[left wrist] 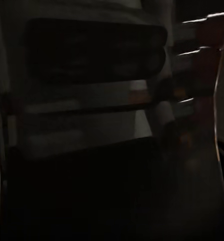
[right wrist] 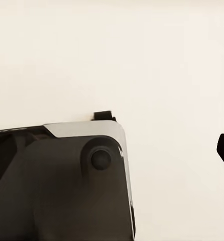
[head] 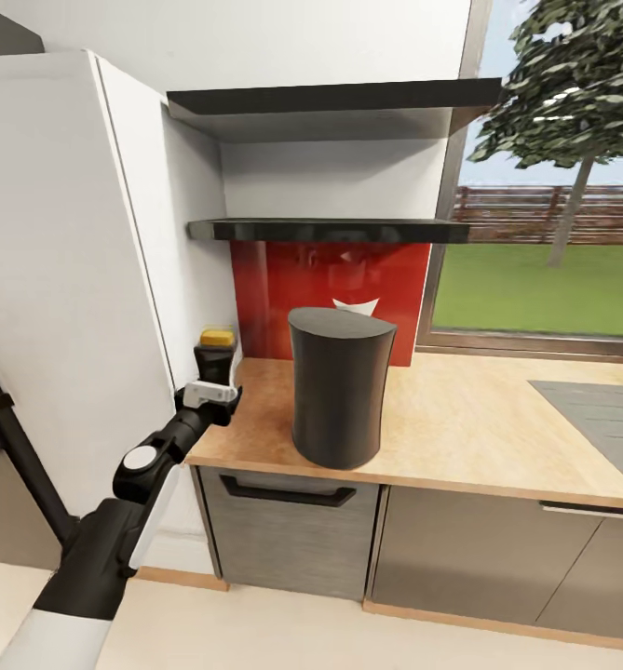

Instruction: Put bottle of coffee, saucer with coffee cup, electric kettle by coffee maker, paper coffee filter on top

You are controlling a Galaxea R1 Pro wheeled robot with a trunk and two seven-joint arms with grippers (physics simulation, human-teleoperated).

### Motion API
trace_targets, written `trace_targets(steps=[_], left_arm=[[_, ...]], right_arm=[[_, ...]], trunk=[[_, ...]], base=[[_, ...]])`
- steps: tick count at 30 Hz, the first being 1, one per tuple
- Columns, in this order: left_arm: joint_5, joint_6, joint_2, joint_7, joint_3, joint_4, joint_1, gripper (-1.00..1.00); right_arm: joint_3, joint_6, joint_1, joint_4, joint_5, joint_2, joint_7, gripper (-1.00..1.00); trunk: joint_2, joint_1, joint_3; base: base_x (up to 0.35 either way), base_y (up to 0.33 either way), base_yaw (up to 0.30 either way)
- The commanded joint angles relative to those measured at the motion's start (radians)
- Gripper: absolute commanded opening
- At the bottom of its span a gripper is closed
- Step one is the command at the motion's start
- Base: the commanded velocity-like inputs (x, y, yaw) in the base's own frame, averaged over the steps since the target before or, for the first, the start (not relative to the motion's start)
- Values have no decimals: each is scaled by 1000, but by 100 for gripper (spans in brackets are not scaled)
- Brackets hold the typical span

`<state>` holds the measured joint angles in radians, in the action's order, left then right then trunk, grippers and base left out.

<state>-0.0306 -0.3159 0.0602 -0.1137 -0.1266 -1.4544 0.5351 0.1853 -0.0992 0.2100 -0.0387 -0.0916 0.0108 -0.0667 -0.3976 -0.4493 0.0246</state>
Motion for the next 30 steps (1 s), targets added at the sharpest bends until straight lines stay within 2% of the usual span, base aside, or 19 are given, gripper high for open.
trace_targets(steps=[1, 4, 10, 16, 19, 22, 23, 25, 30], left_arm=[[-2, -5, 1, -2, 0, -1, -18, -100], [0, -5, 3, -1, 2, 0, -41, -100], [0, -4, 4, 8, 2, 13, -47, -100], [1, -4, 10, 20, 6, 18, -47, -100], [2, 2, 10, 21, 10, 63, -47, -100], [3, 81, 9, 21, 11, 138, -47, -100], [3, 140, 7, 20, 10, 185, -48, -100], [2, 199, 5, 21, 10, 242, -47, -100], [2, 329, 2, 22, 14, 328, -47, -100]], right_arm=[[8, -4, 1, 1, -10, 0, -2, 100], [9, -4, 1, 2, -10, 0, -2, 100], [9, -4, 1, 2, -10, 0, -2, 100], [9, -2, 1, 1, -11, 0, -2, 100], [8, -1, 1, 0, -11, 0, -1, 100], [8, -1, 1, 1, -11, 0, -2, 100], [8, -1, 1, 1, -11, 0, -2, 100], [8, 1, 1, 1, -12, 0, -1, 100], [6, 2, 0, 9, -17, 1, 3, 100]], trunk=[[-2, -1, 2], [-2, -1, 2], [-2, -1, 2], [-2, -1, 2], [-2, -1, 2], [-2, -1, 2], [-2, -1, 2], [-2, -1, 2], [-2, -1, 2]], base=[[0, 0, -7], [0, 0, -133], [21, 0, -210], [265, 0, -28], [135, 0, -2], [28, 0, 0], [7, 0, 0], [3, 0, 0], [0, 0, 0]])
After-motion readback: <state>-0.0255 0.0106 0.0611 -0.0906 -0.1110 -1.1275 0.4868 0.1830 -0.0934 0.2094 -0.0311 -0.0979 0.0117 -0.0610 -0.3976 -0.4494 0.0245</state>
